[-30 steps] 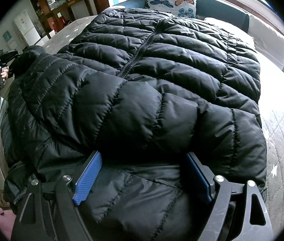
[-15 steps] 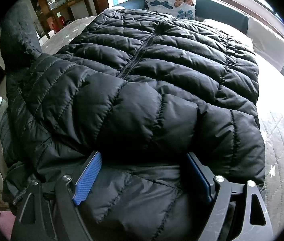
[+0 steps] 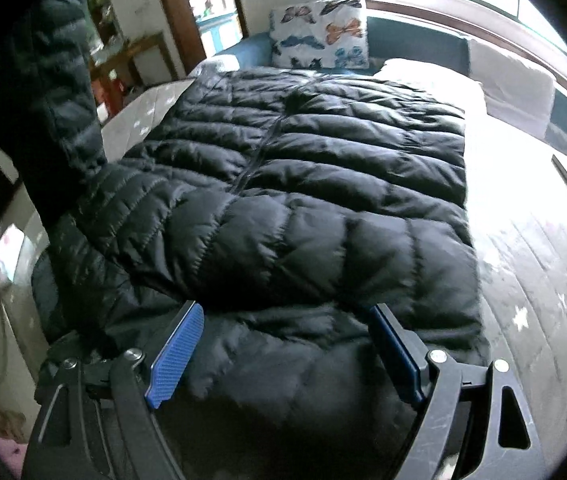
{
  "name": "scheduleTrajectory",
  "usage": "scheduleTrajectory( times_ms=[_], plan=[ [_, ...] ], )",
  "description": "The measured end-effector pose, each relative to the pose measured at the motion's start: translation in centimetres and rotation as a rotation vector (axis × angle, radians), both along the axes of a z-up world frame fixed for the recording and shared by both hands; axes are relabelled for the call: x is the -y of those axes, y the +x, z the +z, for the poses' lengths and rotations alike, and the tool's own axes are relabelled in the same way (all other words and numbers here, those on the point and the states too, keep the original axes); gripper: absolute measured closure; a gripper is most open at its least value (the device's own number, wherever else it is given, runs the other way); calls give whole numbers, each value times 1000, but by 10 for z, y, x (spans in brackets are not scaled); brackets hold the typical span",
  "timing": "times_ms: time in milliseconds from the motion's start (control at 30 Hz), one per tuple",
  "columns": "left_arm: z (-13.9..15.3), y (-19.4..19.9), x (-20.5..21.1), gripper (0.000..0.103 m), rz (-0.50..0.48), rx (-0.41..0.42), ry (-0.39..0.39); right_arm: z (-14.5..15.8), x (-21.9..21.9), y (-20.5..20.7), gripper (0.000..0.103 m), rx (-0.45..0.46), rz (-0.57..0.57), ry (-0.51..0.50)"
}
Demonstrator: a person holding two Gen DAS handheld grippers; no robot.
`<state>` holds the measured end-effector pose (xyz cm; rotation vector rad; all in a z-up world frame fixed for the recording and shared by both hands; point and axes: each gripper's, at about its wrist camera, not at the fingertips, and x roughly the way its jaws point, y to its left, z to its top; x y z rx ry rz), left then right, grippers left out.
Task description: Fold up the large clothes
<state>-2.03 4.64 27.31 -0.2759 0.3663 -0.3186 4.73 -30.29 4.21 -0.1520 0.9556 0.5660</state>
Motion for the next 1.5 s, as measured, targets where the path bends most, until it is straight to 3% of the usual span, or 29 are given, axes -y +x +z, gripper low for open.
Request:
scheduleTrajectory(
  times_ms=[167,233,300,367,467,533,600,667,733,867,1000,1067,1100,1167,1233,1267,1333,1433,1500],
  plan=[
    [-65,10,134,87,-196,-122,70,4,29,-8,11,7,-55,30],
    [-107,25,181,87,-268,-217,84,3,42,-10,11,-4,-84,52],
    [-145,30,215,87,-312,-292,109,3,54,-16,11,-4,-109,64],
    [-188,36,248,84,-338,-381,189,2,64,-20,11,-6,-126,71],
    [-238,48,266,80,-354,-447,253,1,78,-23,11,-16,-164,65],
    [-251,48,259,74,-371,-454,249,3,87,-24,11,-19,-187,67],
    [-251,51,251,60,-400,-437,228,9,94,-26,11,-6,-206,79],
    [-235,48,239,21,-425,-403,186,20,100,-27,11,19,-222,99],
    [-211,44,224,8,-401,-322,185,33,104,-27,11,47,-235,131],
    [-170,29,185,5,-381,-230,207,46,97,-26,11,42,-195,247],
    [-137,19,123,5,-244,-194,218,45,73,-19,11,27,-132,282],
    [-131,26,85,5,-129,-208,226,38,57,-13,25,14,-109,257],
    [-134,37,66,5,-69,-231,226,32,49,-10,32,3,-105,237],
    [-145,56,22,5,49,-312,211,20,37,-2,72,-39,-102,207],
    [-158,69,-9,5,109,-387,193,16,31,2,77,-52,-113,177],
    [-165,74,-21,5,124,-411,179,19,32,-1,83,-35,-113,166],
    [-177,75,-47,5,139,-451,133,35,36,-7,86,15,-111,157],
    [-199,75,-54,6,108,-472,120,52,46,-15,87,68,-116,144],
    [-216,72,-46,7,68,-485,149,45,49,-13,87,65,-135,107]
  ],
)
